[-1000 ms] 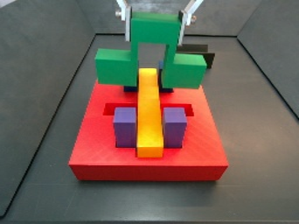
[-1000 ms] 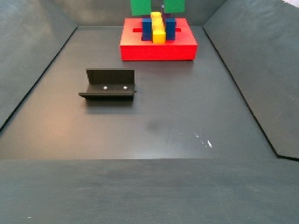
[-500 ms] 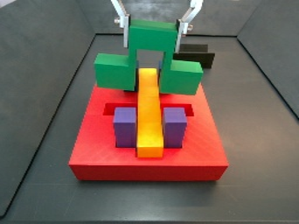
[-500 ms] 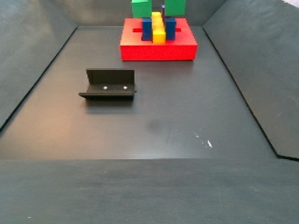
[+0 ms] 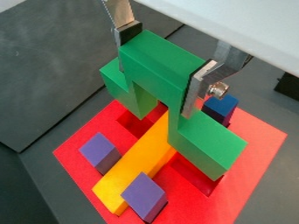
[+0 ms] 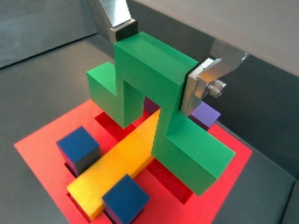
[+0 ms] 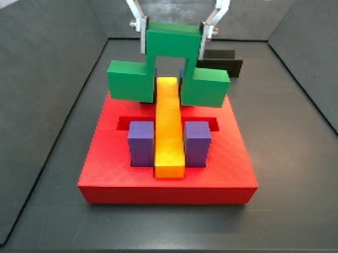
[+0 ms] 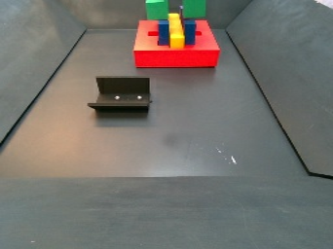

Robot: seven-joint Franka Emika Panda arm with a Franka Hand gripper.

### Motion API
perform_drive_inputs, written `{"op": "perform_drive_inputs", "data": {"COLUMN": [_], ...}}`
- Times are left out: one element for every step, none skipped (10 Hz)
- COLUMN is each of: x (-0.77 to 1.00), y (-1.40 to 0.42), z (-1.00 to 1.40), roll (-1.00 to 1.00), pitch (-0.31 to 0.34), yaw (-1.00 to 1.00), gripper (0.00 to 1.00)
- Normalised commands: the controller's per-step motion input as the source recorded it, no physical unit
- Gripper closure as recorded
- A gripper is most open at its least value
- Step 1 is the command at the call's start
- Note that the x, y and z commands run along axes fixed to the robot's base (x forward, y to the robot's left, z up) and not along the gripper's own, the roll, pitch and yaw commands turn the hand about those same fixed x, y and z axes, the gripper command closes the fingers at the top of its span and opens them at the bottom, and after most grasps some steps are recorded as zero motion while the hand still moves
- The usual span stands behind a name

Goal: Pick up the green object. Move up. Place the green object on the fixture. Regrasp the green object. Move to above the board. Insert the green object.
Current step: Insert the green object.

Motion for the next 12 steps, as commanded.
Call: {"op": "perform_drive_inputs", "data": {"x": [-0.01,-0.05,-0.03,-0.09,-0.12,-0.16,-0.21,-0.19,-0.19,-0.17,-0.03,0.00], "y": [0.04,0.05,0.00,0.00,0.00,0.00,0.00,0.00,0.01,0.00,-0.06,-0.14], "z": [0.00,0.01,0.03,0.00,0.00,0.00,0.00,0.01,0.00,0.00,-0.01,-0.11], "roll": [-0.41,-0.15,-0.08,-0.22,-0.22,-0.26,-0.35,-0.37,-0.29,-0.28,0.05,0.31], "pitch": [-0.366,-0.126,-0.073,-0.216,-0.201,-0.273,-0.349,-0.376,-0.297,-0.290,-0.077,0.000], "yaw": [-0.27,0.00,0.00,0.00,0.00,0.00,-0.01,-0.01,0.00,0.00,-0.02,-0.07], "gripper": [1.00,1.00,1.00,1.00,1.00,1.00,1.00,1.00,1.00,1.00,1.00,1.00]}}
